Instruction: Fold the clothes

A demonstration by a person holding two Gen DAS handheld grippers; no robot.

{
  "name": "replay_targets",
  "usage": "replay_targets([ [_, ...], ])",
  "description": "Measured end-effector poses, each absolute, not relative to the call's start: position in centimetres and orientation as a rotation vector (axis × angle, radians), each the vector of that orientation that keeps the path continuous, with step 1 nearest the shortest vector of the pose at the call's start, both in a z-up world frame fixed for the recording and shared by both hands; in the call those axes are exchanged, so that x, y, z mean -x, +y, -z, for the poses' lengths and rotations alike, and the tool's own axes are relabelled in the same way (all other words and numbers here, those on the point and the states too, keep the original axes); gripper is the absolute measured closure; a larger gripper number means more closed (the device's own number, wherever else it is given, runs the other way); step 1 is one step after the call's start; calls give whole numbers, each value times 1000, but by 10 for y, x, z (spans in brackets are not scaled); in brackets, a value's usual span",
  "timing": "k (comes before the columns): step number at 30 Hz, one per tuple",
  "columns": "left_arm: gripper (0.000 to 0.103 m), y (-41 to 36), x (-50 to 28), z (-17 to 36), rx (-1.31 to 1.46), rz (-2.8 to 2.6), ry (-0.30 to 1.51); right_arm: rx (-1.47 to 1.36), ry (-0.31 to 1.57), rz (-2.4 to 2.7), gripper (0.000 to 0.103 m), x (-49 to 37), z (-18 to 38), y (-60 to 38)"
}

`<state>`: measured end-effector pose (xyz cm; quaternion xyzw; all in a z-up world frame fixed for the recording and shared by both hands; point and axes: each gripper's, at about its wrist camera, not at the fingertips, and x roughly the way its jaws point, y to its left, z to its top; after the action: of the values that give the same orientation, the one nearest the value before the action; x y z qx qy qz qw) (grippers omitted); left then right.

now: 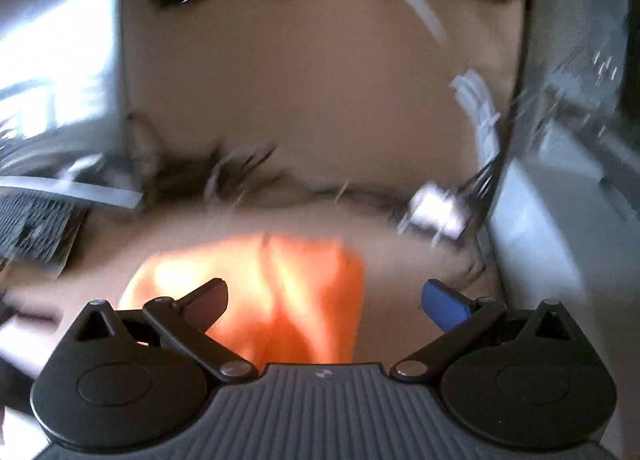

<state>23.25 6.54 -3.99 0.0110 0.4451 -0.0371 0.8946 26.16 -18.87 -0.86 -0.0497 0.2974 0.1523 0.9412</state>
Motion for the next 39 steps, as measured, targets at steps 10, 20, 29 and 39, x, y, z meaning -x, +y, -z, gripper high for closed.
replay_targets([
  [10,0,66,-234,46,-40,83,958,298,688,-120,0,-293,68,-172],
  [20,0,100,-228,53,173,121,1002,408,766,-173,0,-222,76,-180],
  [29,0,202,-175,22,328,-71,848,458,692,-389,0,-211,91,-76],
  [39,0,280,-178,0,705,158,688,495,619,-602,0,-208,88,33],
])
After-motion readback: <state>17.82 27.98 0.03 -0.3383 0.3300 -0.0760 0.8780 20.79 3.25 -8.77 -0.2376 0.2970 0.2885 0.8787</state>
